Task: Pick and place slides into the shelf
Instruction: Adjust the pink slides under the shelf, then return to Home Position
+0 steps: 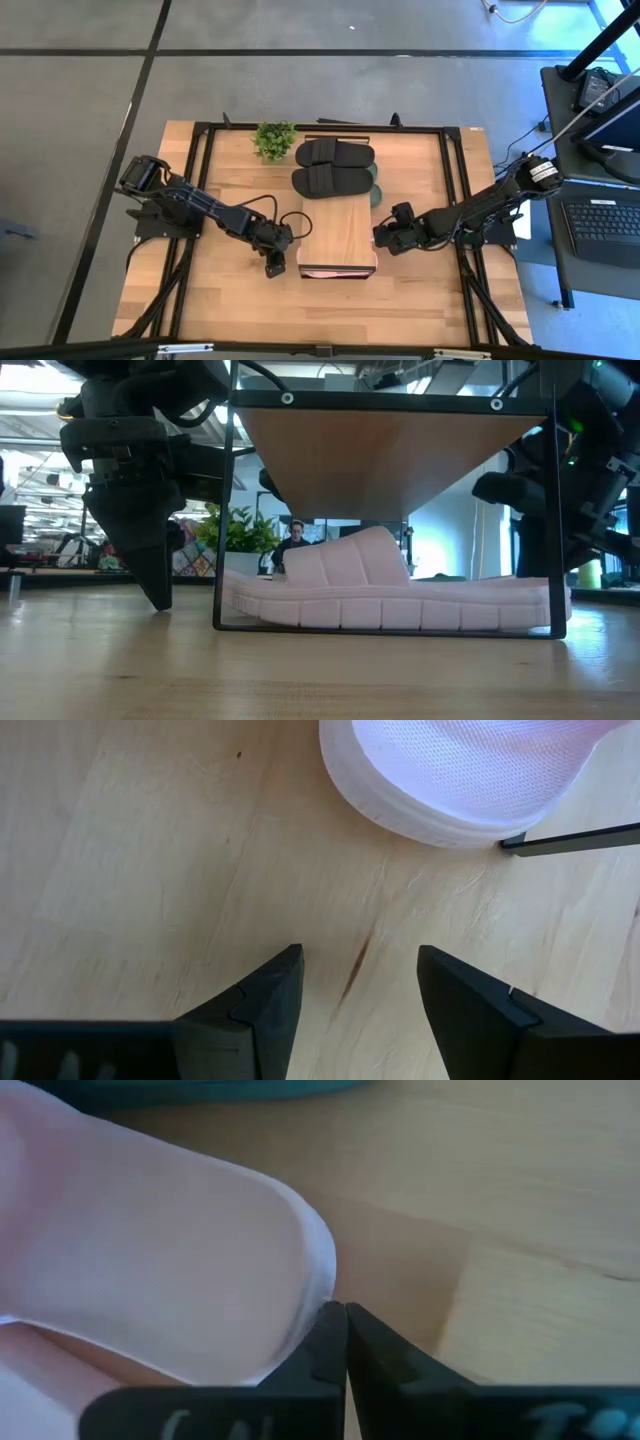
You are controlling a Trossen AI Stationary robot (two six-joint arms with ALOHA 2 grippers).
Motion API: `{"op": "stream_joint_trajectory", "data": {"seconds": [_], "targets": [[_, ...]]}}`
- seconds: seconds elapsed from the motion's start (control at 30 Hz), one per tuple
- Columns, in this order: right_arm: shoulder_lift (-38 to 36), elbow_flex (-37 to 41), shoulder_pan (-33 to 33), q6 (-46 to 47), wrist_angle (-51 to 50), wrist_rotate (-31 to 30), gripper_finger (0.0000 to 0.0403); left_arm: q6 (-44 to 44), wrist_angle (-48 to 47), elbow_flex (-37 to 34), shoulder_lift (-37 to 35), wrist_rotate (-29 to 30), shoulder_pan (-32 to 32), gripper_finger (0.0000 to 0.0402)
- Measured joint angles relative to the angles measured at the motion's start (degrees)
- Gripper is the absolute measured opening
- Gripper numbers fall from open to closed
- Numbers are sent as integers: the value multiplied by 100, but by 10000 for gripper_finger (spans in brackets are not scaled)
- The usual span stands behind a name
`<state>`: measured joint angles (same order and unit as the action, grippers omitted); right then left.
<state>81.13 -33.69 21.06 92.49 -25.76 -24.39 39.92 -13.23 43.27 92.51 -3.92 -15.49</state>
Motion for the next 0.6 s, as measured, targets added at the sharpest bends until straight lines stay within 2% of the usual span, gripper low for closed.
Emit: {"op": "stream_joint_trajectory", "data": {"seconds": [0.33, 0.6], "targets": [[406, -2, 0, -212, 748, -56, 10, -107, -11, 0, 0, -2, 1, 189], [129, -4, 0, -206, 356, -69, 10, -160, -238, 9, -7, -22, 1, 189]]}}
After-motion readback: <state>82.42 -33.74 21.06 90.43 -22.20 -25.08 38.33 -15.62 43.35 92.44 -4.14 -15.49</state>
